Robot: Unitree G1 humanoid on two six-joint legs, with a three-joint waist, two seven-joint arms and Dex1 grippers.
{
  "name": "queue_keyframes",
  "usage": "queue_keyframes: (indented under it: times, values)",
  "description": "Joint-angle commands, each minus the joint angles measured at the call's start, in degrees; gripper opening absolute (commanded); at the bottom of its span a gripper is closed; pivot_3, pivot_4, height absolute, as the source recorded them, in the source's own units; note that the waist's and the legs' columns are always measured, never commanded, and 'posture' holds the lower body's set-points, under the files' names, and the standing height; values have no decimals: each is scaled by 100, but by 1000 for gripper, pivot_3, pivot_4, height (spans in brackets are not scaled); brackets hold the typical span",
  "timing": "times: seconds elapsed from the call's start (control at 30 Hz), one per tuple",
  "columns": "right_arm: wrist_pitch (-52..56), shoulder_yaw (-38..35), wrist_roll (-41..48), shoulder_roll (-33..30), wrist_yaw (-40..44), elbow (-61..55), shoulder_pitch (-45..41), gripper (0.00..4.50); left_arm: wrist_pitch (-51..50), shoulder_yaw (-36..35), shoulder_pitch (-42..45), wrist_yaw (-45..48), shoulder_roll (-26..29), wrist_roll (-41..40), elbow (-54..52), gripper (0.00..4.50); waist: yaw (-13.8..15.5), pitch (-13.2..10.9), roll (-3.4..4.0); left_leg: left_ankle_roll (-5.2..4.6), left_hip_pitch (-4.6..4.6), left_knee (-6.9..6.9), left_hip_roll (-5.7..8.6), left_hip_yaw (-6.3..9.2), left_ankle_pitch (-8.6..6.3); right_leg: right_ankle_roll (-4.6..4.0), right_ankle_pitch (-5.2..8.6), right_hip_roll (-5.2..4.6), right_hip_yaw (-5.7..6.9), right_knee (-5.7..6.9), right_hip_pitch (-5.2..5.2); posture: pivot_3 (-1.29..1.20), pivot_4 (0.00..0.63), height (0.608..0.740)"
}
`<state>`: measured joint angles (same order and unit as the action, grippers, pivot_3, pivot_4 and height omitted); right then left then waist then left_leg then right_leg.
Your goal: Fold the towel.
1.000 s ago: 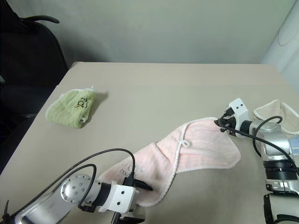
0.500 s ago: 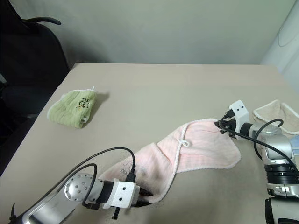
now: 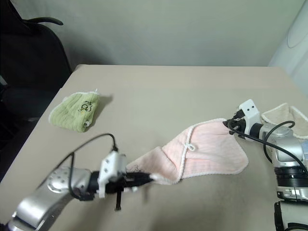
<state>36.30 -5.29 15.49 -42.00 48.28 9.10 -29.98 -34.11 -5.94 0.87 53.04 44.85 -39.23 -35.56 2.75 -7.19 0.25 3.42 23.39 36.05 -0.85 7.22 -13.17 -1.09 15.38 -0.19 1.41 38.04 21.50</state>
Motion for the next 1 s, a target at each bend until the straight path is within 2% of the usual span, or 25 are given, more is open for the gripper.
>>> queue_keyframes:
  times: [0.03,0.13,0.23,0.4,0.53,0.6,0.73,0.83,1.0]
  values:
    - [-470,-212,-42,-184,35,259,-291,0,-493,-972,754,-829,-289,-1043,515,33,12,-1,1,1,-1,0,0,0,1,0,0,0,0,-1,-1,0,150,740]
    - [-906,-254,-134,-260,-41,807,-660,0,-754,-1523,1925,-1820,-679,-1518,1554,33,29,-2,3,3,-6,4,0,-2,11,3,-2,0,0,6,-4,0,150,740]
    - [-1529,-164,-355,-269,-93,1713,-1299,0,-502,-1554,3070,-2199,-917,-1202,2705,33,43,-2,4,0,-15,7,1,-6,20,7,-5,-2,-1,11,-12,0,150,740]
    - [-2711,-65,-841,-324,-386,3696,-2860,0,507,-1346,4925,-2117,-1057,-261,5027,33,56,-5,7,-14,-12,11,3,-9,38,9,-7,-2,-4,3,-13,0,150,740]
    - [-3134,-186,-867,-487,-244,4400,-3681,0,1015,-1484,5781,-1751,-971,-55,6027,33,59,-6,7,-16,46,8,3,-9,45,10,-7,1,-3,7,33,0,150,740]
    - [-3133,-292,-733,-568,-58,4410,-3755,0,1029,-1543,5718,-1506,-860,-80,5981,33,59,-5,7,-19,71,5,4,-14,47,10,-7,1,-4,-5,53,0,150,740]
    - [-2869,-539,-306,-729,587,3648,-3103,0,478,-1765,4822,-1157,-609,-503,5056,33,57,-5,7,-28,85,-14,3,-27,40,9,-6,2,-10,-25,68,0,150,740]
    - [-2328,-825,239,-902,1204,2287,-1748,0,-266,-2102,3412,-985,-387,-1121,3669,33,53,-5,6,-30,113,-12,2,-30,28,9,-6,6,-10,-41,89,0,150,740]
    - [-1478,-1280,905,-1138,1729,418,493,0,-1187,-2746,1075,-942,-201,-2090,1755,33,63,-5,6,-28,156,9,-8,-32,18,10,-6,26,-9,-78,103,0,150,740]
